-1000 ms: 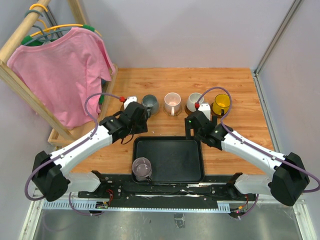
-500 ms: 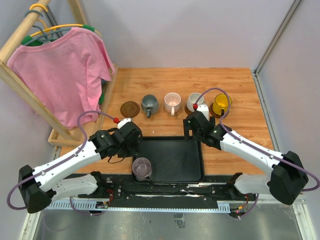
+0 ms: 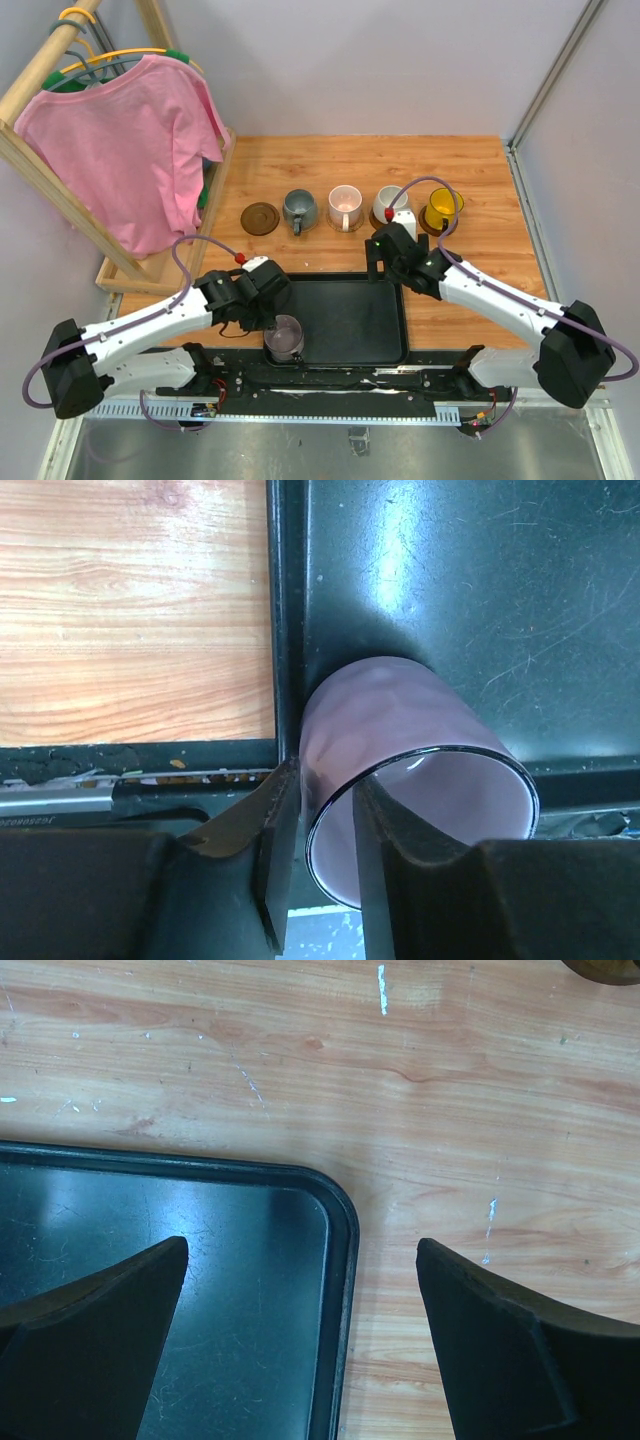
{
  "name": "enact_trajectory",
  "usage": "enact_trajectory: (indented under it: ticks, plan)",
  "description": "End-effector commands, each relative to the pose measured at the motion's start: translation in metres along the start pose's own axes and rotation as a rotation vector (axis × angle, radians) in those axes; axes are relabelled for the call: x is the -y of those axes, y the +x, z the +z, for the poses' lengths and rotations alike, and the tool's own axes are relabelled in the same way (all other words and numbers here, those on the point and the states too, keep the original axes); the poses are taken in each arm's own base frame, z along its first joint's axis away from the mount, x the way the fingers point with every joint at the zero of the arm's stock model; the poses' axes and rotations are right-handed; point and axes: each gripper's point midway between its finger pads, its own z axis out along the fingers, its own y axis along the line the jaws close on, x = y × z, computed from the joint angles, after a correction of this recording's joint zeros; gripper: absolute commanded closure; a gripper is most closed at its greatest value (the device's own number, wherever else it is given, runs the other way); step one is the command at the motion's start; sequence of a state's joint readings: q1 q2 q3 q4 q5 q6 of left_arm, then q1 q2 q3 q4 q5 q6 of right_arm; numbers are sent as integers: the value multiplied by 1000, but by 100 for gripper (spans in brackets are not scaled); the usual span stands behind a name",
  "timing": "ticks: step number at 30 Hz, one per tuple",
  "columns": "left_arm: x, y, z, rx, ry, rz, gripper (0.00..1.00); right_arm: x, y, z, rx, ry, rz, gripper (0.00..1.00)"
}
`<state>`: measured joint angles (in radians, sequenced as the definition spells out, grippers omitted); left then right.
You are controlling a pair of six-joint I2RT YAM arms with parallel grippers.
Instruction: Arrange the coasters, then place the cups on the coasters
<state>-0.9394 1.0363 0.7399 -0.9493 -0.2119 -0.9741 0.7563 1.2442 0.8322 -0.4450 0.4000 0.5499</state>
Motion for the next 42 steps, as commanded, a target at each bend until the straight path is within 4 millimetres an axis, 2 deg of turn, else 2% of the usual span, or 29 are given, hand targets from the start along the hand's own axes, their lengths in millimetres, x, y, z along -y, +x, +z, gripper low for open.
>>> enact_trajectory:
  ticks: [1, 7, 16, 22, 24, 29, 35, 37, 40, 42]
  plan:
    - [6, -4, 12, 30, 12, 22, 71, 3, 5, 6, -19, 13, 8, 2]
    - [19, -22, 19, 96, 33, 103, 78, 3, 5, 7, -24, 15, 9, 2]
    - [40, -62, 18, 253, 53, 222, 77, 2, 4, 6, -19, 11, 13, 2]
    - [55, -89, 13, 372, 75, 264, 76, -9, 3, 2, -14, -65, -4, 0]
    - [61, -95, 13, 401, 91, 281, 76, -15, 3, 1, -13, -105, -13, 4]
    - [81, -112, 10, 474, 137, 313, 73, -34, 4, -4, -9, -232, -48, 23]
    - [85, -127, 5, 526, 116, 317, 63, -62, 12, -14, -42, -406, -140, 43]
    - [81, -129, 2, 532, 98, 306, 59, -70, 17, -19, -53, -456, -182, 56]
    - [73, -131, -9, 550, 78, 272, 53, -83, 28, -29, -66, -535, -251, 83]
    - [66, -133, -18, 568, 74, 231, 46, -91, 35, -36, -69, -577, -292, 93]
